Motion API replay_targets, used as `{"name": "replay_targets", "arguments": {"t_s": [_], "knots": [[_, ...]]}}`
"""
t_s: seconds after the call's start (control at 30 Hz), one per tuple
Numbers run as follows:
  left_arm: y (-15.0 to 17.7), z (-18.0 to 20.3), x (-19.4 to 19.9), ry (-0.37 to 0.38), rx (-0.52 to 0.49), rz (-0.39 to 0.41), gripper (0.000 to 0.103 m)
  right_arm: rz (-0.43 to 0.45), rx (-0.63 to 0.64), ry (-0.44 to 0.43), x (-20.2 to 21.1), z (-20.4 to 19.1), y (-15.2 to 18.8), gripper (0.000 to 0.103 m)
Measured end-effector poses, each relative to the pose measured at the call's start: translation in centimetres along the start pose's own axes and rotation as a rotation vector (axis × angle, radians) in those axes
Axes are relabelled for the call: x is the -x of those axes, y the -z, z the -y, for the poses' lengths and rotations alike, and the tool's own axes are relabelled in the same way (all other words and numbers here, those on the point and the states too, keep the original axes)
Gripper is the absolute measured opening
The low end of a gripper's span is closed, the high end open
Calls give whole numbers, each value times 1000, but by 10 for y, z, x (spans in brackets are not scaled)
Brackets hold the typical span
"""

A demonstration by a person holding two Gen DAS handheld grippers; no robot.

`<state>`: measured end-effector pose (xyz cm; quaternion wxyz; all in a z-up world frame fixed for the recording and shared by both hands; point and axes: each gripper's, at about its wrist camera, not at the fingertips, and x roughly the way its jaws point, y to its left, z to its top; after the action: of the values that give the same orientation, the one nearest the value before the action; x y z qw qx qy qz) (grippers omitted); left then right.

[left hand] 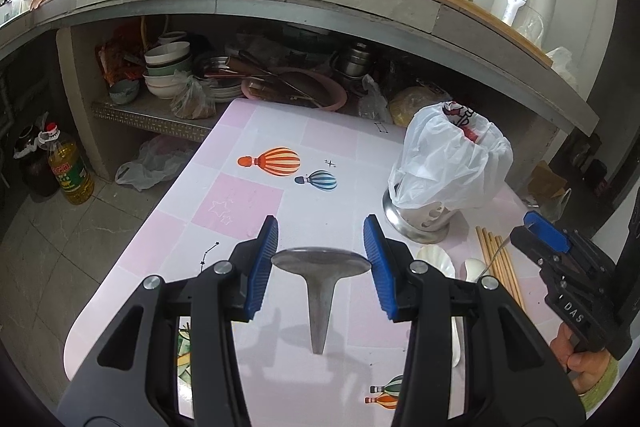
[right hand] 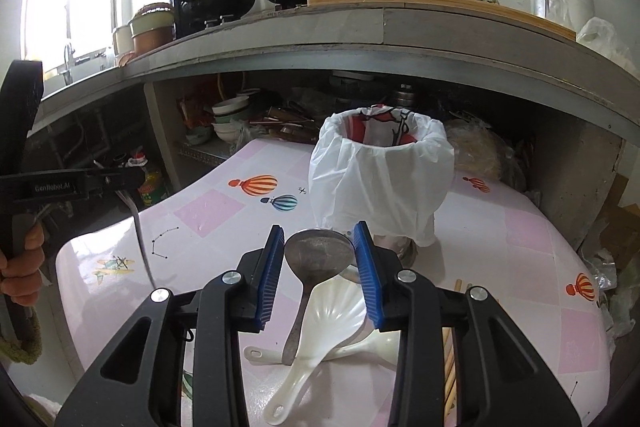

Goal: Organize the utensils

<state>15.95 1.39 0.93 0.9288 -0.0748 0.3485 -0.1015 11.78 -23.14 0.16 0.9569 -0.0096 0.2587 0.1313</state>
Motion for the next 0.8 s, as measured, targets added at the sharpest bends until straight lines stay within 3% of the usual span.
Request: {"name": "replay_targets", "arguments": {"t_s": [0.47,0.8], "knots": [[-10,8,5,22,-23,26,42,20,-51,2,10,12,-6,34],[-79,41,28,113,-97,144,42,51,-95,22,24,25,-13,33]]}}
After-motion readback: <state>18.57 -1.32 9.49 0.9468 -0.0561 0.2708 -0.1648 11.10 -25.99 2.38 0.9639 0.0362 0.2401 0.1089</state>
